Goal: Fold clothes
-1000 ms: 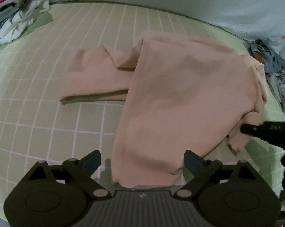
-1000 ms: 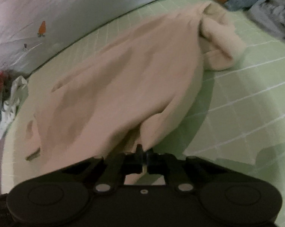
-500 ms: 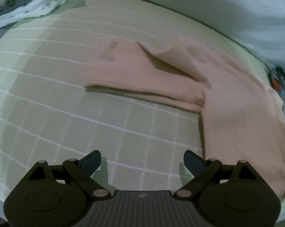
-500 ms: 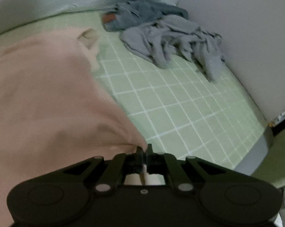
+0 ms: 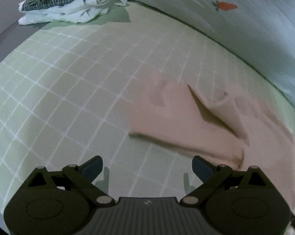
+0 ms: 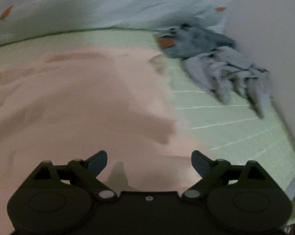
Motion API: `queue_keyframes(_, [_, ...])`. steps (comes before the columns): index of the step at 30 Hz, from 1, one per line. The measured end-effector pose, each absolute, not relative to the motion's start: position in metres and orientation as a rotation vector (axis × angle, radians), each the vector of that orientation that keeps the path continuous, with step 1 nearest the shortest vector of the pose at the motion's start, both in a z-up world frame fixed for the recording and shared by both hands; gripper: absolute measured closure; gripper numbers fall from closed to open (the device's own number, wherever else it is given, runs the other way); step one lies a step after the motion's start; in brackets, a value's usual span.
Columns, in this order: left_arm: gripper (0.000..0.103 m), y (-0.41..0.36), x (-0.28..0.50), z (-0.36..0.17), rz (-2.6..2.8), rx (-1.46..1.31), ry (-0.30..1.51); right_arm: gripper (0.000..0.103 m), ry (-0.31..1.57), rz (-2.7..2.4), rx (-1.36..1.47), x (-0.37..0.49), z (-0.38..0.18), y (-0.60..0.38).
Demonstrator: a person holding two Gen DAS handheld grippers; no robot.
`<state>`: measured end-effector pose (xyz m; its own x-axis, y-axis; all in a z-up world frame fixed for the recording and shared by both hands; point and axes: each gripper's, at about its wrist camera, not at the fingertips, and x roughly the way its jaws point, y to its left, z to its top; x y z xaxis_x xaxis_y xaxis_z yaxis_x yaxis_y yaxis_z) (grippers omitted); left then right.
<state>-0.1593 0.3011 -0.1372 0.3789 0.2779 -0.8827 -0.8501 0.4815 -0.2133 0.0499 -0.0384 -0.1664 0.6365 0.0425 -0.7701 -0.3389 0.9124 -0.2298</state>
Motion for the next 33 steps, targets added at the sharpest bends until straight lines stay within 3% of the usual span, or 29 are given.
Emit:
queue_keyframes(3, [0.015,0.319,-0.148,-0.142,0.791,-0.734,0.905,0.009,0.886,0.242,-0.390,0.053,-0.176,-0.023])
queue_keyframes(5, [0.037,0.329,-0.139,-0.149,0.756,-0.713,0.929,0.009,0.902,0.246,-0.403,0.054,-0.180,-0.014])
queue_keyframes(8, [0.056,0.337,-0.128,-0.156,0.722,-0.681,0.969,0.009,0.915,0.238,-0.405,0.055,-0.182,-0.003])
queue_keyframes(10, [0.082,0.338,-0.126,-0.156,0.744,-0.640,0.975,0.009,0.920,0.245,-0.406,0.054,-0.183,0.003])
queue_keyframes(12, [0.091,0.342,-0.131,-0.156,0.762,-0.658,0.951,0.009,0.916,0.258,-0.420,0.053,-0.184,0.009])
queue_keyframes(20, [0.095,0.372,-0.163,-0.140,0.941,-0.675,0.850,0.009,0.889,0.354,-0.459,0.046,-0.180,0.036])
queue_keyframes(26, [0.095,0.400,-0.199,-0.139,1.118,-0.683,0.874,0.009,0.837,0.466,-0.497,0.032,-0.170,0.041])
queue_keyframes(30, [0.090,0.393,-0.211,-0.129,1.093,-0.706,0.832,0.009,0.823,0.468,-0.488,0.038,-0.167,0.037])
queue_keyframes(33, [0.081,0.382,-0.205,-0.119,1.066,-0.689,0.802,0.009,0.816,0.447,-0.441,0.056,-0.161,0.036])
